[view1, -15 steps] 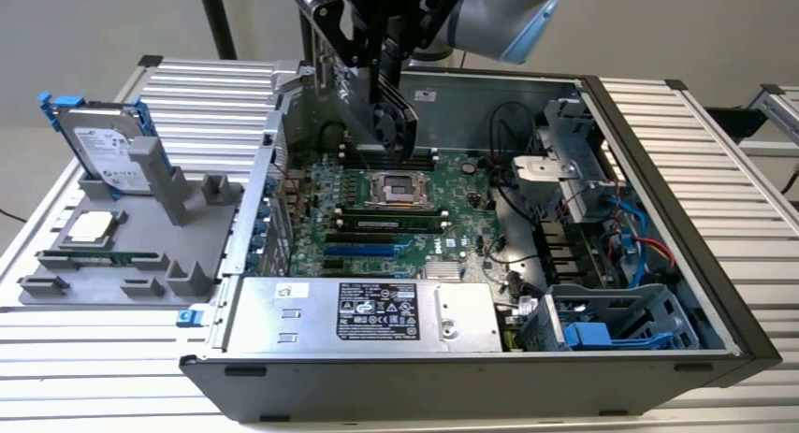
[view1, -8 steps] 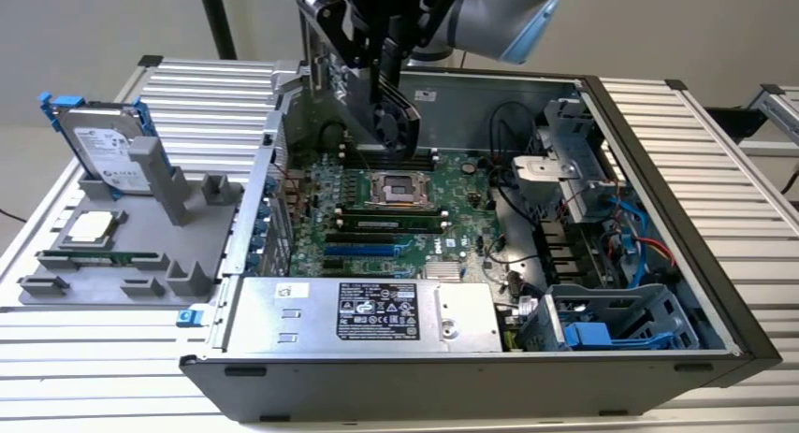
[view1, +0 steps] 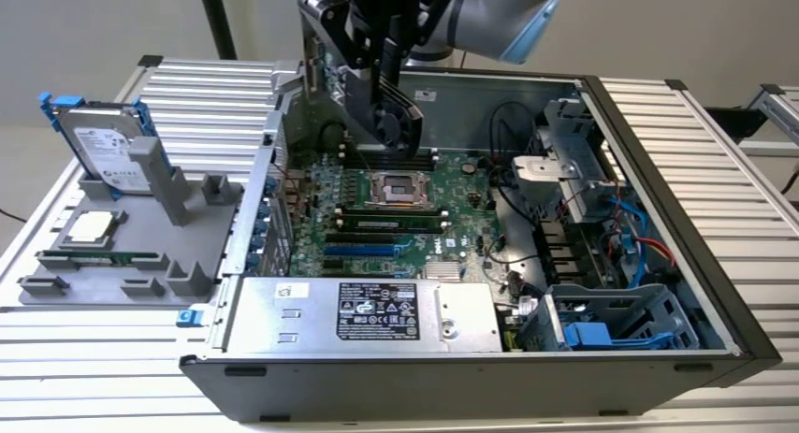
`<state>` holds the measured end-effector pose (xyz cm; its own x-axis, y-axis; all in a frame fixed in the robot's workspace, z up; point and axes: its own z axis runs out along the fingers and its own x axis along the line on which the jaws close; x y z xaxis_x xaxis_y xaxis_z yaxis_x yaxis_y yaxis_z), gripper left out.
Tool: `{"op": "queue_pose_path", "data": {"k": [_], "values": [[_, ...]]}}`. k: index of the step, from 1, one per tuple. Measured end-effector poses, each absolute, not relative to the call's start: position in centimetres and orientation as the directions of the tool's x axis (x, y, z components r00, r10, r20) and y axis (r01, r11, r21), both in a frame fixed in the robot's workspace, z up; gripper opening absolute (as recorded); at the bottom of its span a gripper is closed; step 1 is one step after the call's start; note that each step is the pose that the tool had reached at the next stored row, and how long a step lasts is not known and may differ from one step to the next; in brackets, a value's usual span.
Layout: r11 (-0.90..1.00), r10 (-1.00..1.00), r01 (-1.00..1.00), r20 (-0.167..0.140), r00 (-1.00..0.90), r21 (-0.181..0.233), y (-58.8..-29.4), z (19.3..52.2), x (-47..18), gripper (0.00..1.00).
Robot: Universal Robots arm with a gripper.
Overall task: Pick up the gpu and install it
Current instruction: 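Insert the gpu into the slot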
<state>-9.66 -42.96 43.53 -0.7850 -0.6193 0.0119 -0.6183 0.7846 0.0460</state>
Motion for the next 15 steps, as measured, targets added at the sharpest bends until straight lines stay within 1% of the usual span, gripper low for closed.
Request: {"op": "queue_pose_path", "data": {"k": [15], "values": [[0.711, -0.703, -0.701, 0.012, -0.712, 0.046, -42.96, 43.59, -9.66, 0.0]]}}
